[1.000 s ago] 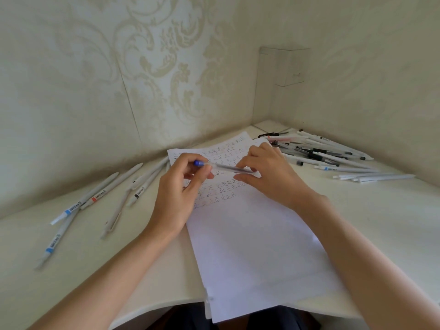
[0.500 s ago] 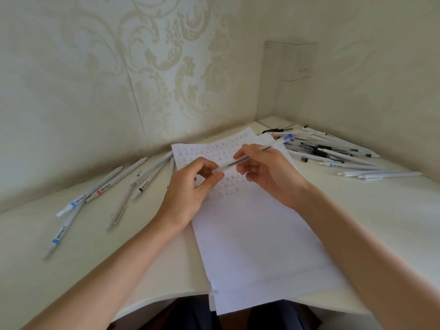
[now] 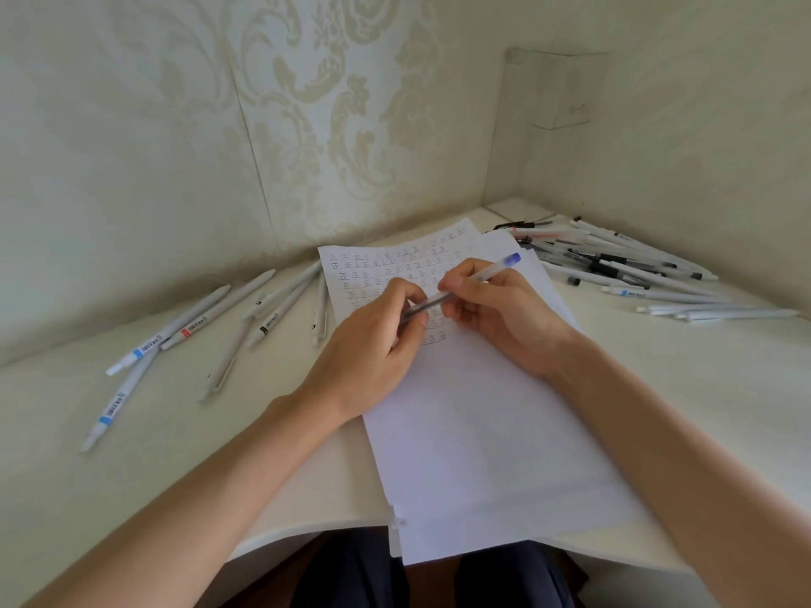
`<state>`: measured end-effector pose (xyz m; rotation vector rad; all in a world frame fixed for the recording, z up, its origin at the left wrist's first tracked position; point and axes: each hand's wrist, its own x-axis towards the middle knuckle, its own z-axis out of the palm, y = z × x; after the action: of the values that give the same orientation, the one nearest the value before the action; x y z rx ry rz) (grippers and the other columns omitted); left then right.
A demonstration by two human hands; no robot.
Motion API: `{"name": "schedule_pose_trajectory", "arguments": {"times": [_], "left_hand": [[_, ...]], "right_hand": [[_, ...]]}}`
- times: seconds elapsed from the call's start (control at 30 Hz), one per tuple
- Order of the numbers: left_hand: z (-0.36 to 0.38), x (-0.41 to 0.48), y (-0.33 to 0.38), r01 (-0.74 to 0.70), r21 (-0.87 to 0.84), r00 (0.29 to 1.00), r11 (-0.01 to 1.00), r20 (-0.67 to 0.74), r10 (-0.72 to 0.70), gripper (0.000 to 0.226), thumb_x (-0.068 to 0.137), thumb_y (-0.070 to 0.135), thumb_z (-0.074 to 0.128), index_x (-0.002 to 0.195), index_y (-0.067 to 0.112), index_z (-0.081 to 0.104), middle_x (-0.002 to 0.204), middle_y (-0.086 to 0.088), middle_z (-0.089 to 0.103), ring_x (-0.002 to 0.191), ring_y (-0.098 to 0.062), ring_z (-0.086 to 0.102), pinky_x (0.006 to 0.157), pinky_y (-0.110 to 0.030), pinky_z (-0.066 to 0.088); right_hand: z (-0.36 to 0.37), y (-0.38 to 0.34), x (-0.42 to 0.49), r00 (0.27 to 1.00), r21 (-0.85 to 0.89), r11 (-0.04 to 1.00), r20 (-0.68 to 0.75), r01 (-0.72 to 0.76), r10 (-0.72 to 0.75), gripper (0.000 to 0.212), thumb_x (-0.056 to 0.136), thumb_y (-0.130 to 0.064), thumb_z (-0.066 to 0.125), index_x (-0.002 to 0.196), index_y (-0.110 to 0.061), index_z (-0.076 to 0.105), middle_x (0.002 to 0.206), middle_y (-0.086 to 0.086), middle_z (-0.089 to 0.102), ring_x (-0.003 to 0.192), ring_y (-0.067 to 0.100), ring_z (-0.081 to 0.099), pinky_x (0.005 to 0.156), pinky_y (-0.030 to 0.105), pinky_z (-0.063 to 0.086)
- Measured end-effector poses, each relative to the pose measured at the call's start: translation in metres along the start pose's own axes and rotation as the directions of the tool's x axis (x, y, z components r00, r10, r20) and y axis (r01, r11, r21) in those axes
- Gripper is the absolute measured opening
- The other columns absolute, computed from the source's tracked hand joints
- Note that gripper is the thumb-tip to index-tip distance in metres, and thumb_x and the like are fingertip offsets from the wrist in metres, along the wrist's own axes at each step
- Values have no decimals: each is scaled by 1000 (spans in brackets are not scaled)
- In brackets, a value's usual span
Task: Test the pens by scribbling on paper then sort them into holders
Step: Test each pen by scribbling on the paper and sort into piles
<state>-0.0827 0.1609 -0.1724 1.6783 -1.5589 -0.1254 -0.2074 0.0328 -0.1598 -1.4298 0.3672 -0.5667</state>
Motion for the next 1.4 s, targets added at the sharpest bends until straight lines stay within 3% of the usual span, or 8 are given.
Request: {"name": "schedule_pose_trajectory", "arguments": {"times": [0.13,0.3,0.7,0.8,0.87,0.97,1.17,1.4], "left_hand": [[-1,1,-2,20,67,999,998,-37,-18,15,93,33,51,92,18,51,51,8,41,50,-10,41,49,-26,28],[-1,2,1,37,-21,997,999,-69,-38,19,91,35,54,85,17,55,47,10,43,45,-10,35,45,-19,22],[2,4,1,64,-213,995,975,-57,-77,17,91,31,56,76,24,62,50,6,29,46,-11,24,45,-24,20],[3,3,1,71,-155,993,985,-79,-84,18,91,34,55,78,23,62,49,5,31,45,-11,26,46,-25,21],[3,3,0,64,-8,991,998,-115,-64,18,92,33,54,81,19,60,48,6,37,46,-12,34,46,-20,24],[0,5,-1,16,135,994,991,-108,-1,20,92,28,55,81,12,58,60,9,46,55,-8,42,54,-23,32],[-3,5,-3,13,44,999,999,-33,-12,23,93,31,51,81,12,55,51,4,43,49,-12,40,47,-20,26],[-4,8,-6,70,10,998,998,-3,-70,35,84,54,47,95,22,52,51,6,40,47,-10,37,49,-23,27]], "right_hand": [[3,2,-1,1000,23,1000,21,10,-11,21,82,-16,67,71,-11,50,60,0,56,60,12,50,58,21,37],[8,2,-2,1000,84,996,-2,14,-14,22,77,-19,64,66,-11,47,57,0,52,57,12,49,58,22,37],[15,3,-1,993,127,988,-85,90,-80,26,88,-7,57,65,-9,45,56,4,47,53,14,47,58,20,42],[15,2,0,992,115,989,-90,97,-87,28,90,-5,55,65,-9,46,56,3,46,54,13,46,59,21,41],[14,3,1,991,90,990,-96,105,-96,27,89,-6,58,65,-10,47,57,1,45,55,13,43,59,21,38],[13,5,1,987,21,993,-110,120,-117,25,86,-5,63,65,-11,52,56,-3,45,57,12,40,59,23,35],[17,6,1,990,42,993,-96,109,-105,24,87,-5,62,67,-9,50,55,-2,44,56,12,41,60,23,36],[16,3,0,984,34,992,-136,120,-115,25,89,-8,60,66,-9,50,55,-1,45,55,13,41,58,23,35]]}}
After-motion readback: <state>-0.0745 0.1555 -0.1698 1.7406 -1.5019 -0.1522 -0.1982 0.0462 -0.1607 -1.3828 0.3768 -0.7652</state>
